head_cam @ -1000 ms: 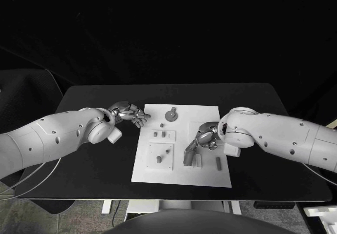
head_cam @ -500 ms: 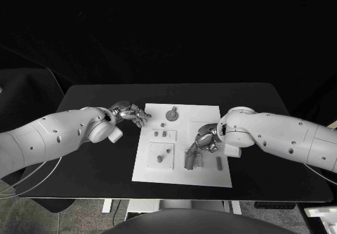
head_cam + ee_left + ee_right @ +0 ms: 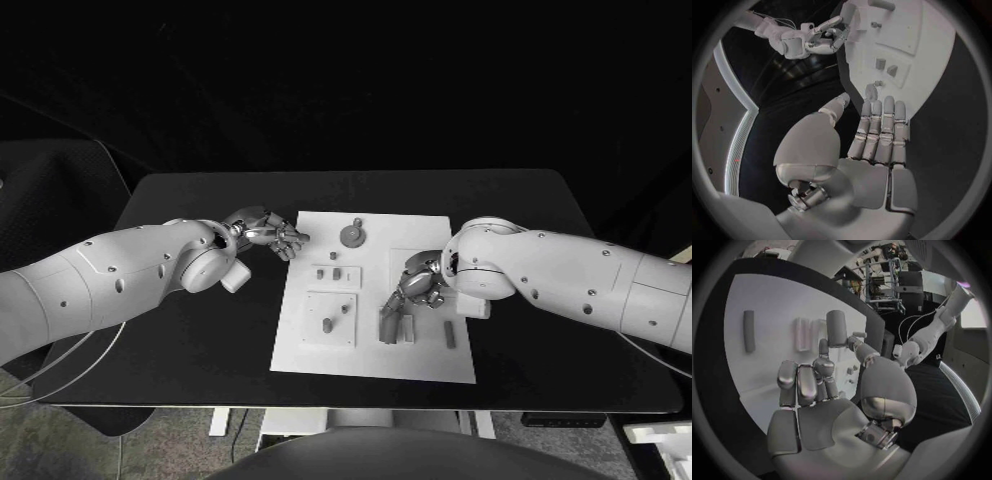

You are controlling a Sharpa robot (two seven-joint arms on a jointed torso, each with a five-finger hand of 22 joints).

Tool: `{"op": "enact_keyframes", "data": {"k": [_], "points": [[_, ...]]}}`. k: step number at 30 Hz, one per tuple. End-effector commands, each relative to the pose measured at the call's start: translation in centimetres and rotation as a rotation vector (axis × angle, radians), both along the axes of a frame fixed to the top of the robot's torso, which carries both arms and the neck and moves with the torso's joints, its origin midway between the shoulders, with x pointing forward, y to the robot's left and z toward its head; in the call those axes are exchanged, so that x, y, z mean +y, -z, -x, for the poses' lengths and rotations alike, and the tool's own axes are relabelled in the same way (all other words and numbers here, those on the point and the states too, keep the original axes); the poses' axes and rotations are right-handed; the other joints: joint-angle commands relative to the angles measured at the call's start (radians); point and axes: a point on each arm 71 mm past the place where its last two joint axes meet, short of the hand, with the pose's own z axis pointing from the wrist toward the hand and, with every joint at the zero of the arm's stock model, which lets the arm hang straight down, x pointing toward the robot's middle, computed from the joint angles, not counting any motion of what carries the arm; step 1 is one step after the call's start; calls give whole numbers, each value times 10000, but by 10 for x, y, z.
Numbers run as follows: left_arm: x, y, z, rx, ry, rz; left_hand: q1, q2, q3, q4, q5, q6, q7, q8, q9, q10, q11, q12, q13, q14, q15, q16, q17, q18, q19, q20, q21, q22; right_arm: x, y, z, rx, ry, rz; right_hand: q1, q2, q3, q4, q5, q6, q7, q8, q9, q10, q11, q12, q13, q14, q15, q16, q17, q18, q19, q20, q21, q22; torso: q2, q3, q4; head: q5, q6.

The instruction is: Assemble the parts on the task board

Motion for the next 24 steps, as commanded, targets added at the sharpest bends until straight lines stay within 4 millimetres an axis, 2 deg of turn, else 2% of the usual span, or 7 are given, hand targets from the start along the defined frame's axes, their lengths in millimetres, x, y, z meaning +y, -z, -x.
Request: {"op": "enact_keyframes", "data": {"k": [1,10,21,24], "points": [[-3,0,0,28,178,60,-107,3,-4,81,18,-56,-28,-48,-13,-60,19,-66,-9,-45,10,-42,-15,41,-61,23,-33,11,0,0,-3,-467,-100,409,1155,1081,113,-42,58,104,194,26,13,-22,-43,20,15,-3,-56,252,10,476,-15,-24,1375,14,3,2,-3,-2,-8],[-3,0,0,44,179,49,-107,4,-4,82,18,-57,-28,-49,-14,-63,19,-70,-9,-47,10,-44,-16,41,-63,23,-34,12,2,0,-6,-861,-144,634,1136,1057,91,-28,53,88,200,17,11,-35,-38,16,14,-13,-53,249,12,476,-21,-21,1373,17,0,7,-3,-12,-20],[-3,0,1,74,195,42,-109,5,-4,83,19,-59,-28,-50,-14,-67,20,-75,-9,-49,11,-47,-18,40,-65,23,-36,12,5,3,-6,-961,-50,620,806,702,-194,130,37,-130,248,-106,-14,-156,13,-14,19,-111,-22,218,32,476,-89,19,1346,30,-2,8,-3,-15,-20],[-3,0,1,86,201,40,-110,5,-4,84,19,-59,-27,-51,-14,-68,20,-77,-9,-49,11,-48,-18,40,-65,23,-36,12,6,4,-6,-951,-31,633,762,674,-221,152,36,-147,252,-116,-16,-164,17,-15,19,-118,-19,215,34,476,-94,23,1343,30,0,7,1,-14,-18]]}}
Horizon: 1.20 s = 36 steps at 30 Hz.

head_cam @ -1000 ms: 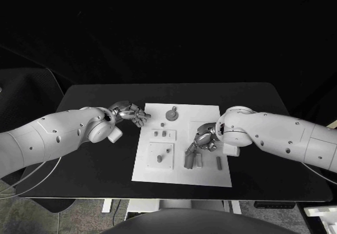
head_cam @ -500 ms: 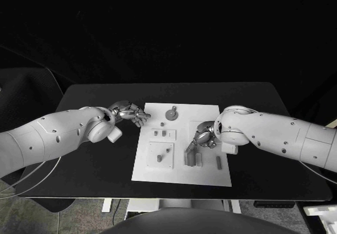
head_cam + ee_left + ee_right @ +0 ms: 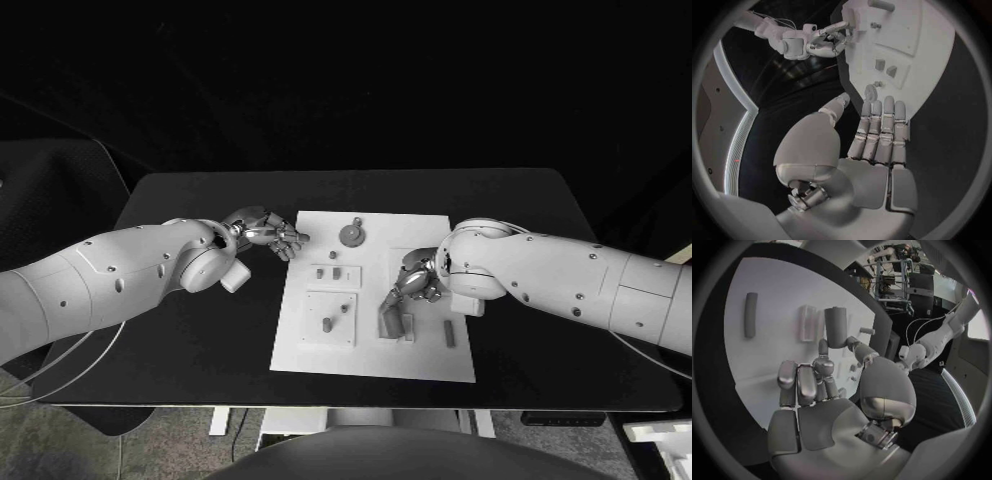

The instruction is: Assemble the parts on the task board

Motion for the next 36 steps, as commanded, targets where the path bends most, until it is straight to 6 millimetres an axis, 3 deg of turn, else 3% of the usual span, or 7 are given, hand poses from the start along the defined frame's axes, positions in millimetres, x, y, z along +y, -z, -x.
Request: {"op": "enact_keyframes", "data": {"k": [1,10,18,36], "points": [[-2,0,0,48,169,54,-110,5,22,58,19,-59,-28,-51,-15,-69,20,-42,-9,-50,11,-48,-13,40,-66,22,-37,14,0,1,-1,-167,39,109,649,567,-71,20,65,4,100,-45,-14,-77,0,-15,9,-43,-14,214,14,476,-63,-11,1342,10,0,-1,0,2,5],[-3,0,1,66,182,47,-112,5,22,59,19,-62,-27,-52,-15,-71,20,-46,-8,-51,12,-50,-14,40,-68,22,-38,15,-2,2,-2,-161,136,185,464,566,-143,139,68,-15,103,-57,-12,-98,12,-19,11,-63,-6,203,18,476,-75,4,1330,6,-4,-3,-6,-6,18],[-3,0,1,89,201,36,-114,4,21,60,19,-64,-26,-54,-16,-73,21,-49,-8,-52,12,-51,-15,39,-69,22,-38,15,-3,3,-2,-136,153,218,-119,666,-306,431,71,-18,101,-65,2,-135,29,-22,18,-97,7,185,32,476,-105,38,1307,-5,-1,4,-4,-23,29],[-3,0,1,106,215,19,-118,2,19,63,18,-71,-25,-58,-18,-79,21,-56,-8,-56,13,-55,-17,38,-73,22,-41,15,-3,3,0,-28,38,199,-546,453,-465,529,65,-73,107,-99,0,-193,39,-37,20,-143,15,169,46,476,-150,53,1289,-13,0,2,-2,-51,-2]]}}
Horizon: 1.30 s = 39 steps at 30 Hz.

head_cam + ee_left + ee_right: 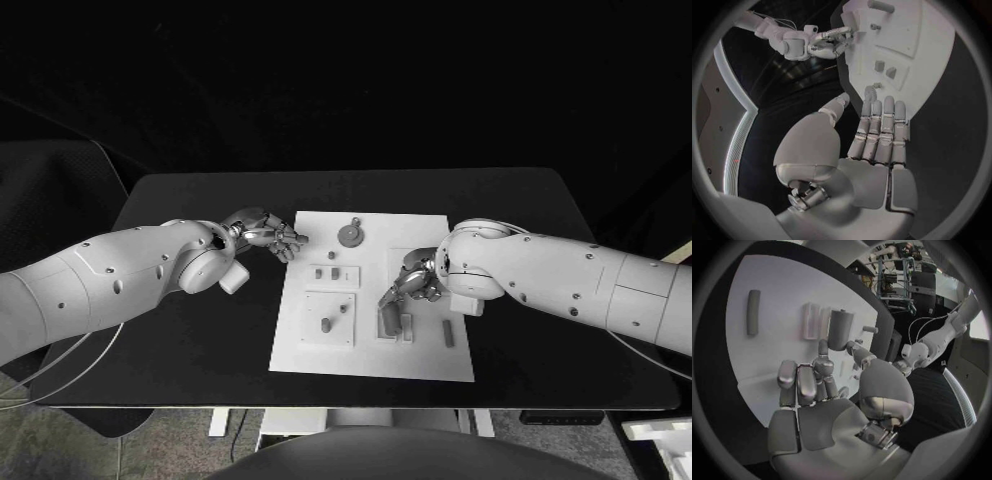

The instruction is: Assemble the parts on the task board

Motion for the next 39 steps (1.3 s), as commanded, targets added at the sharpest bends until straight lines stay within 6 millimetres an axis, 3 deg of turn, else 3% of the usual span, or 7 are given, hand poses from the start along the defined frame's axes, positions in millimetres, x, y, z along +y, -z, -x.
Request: {"op": "enact_keyframes", "data": {"k": [1,22,39], "points": [[-3,0,0,29,158,50,-118,2,19,63,18,-71,-25,-58,-9,-78,22,-58,-8,-61,18,-55,-10,41,-74,22,-41,11,0,1,1,-10,-76,68,-123,-47,-38,31,36,-34,67,-44,6,-92,6,-39,13,-81,7,167,9,475,-60,5,1287,-10,1,2,3,-5,1],[-2,0,1,71,206,-29,-126,-19,10,62,15,-97,-21,-73,-16,-98,25,-78,-10,-73,21,-66,-16,37,-86,22,-48,11,-2,0,1,-110,-28,-48,-756,-466,-267,153,36,-174,95,-121,-14,-212,25,-60,19,-177,22,127,25,475,-140,11,1247,-40,1,-1,4,2,-12],[-3,0,1,70,223,-51,-127,-32,5,58,15,-118,-19,-85,-21,-114,27,-93,-12,-85,22,-75,-21,34,-97,22,-55,11,-4,0,1,-320,84,-164,-806,-545,-296,127,37,-216,100,-143,-22,-243,29,-69,19,-201,25,117,26,475,-159,9,1238,-45,0,2,0,-20,-19]]}}
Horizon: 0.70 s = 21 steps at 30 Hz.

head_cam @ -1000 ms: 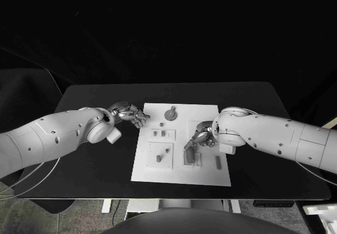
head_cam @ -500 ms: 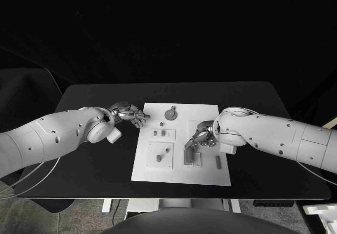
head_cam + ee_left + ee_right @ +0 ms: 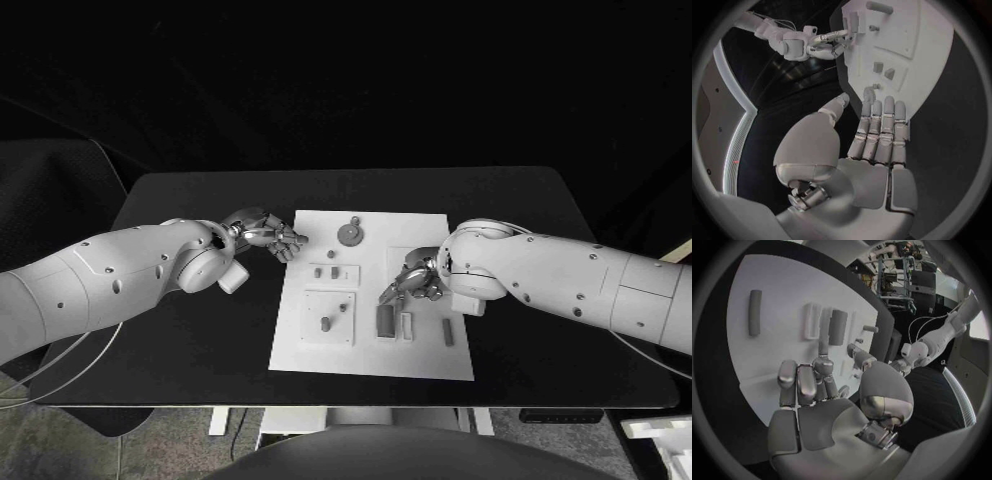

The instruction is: Assemble the parts on the task board

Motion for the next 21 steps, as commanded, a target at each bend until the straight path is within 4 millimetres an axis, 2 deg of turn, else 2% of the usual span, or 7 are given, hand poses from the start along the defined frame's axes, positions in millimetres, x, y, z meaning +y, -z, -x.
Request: {"op": "enact_keyframes", "data": {"k": [1,7,14,21], "points": [[-3,0,0,15,178,50,-86,7,4,58,15,-84,17,-28,-13,-79,-8,-49,-12,-50,-13,-37,-13,74,-62,-13,-56,12,0,-1,0,-285,-5,-127,-81,-32,-60,-22,-3,7,92,-64,-13,-69,-7,-69,12,-83,-3,116,9,471,-68,-12,1238,-13,2,3,-1,-4,15],[-3,-1,0,-34,161,58,-86,1,2,56,15,-96,19,-35,-16,-88,-7,-57,-13,-57,-12,-42,-16,72,-68,-13,-59,12,-5,-5,0,-903,155,-330,-83,-32,-61,-24,-2,4,92,-65,-13,-71,-7,-70,12,-84,-2,115,10,471,-69,-13,1238,-13,-6,6,-7,-14,55],[-3,-3,-1,-325,87,143,-82,3,4,54,16,-101,19,-38,-17,-92,-7,-61,-12,-60,-12,-44,-17,72,-70,-14,-61,12,-21,-15,2,-1515,551,-835,267,89,113,-400,12,-6,84,-49,3,-11,-50,12,54,-52,-26,143,32,471,-43,-53,1270,-16,-11,10,-17,-34,140],[-3,-5,-2,-677,-65,286,-15,82,56,31,28,-71,10,-19,-10,-5,-23,-36,18,12,-28,-11,-6,84,-35,-31,-40,30,-50,-28,10,-1948,1153,-1209,657,109,262,-698,9,16,80,-15,30,66,-86,67,77,14,-50,165,44,471,8,-83,1307,-12,-12,14,-9,-93,291]]}}
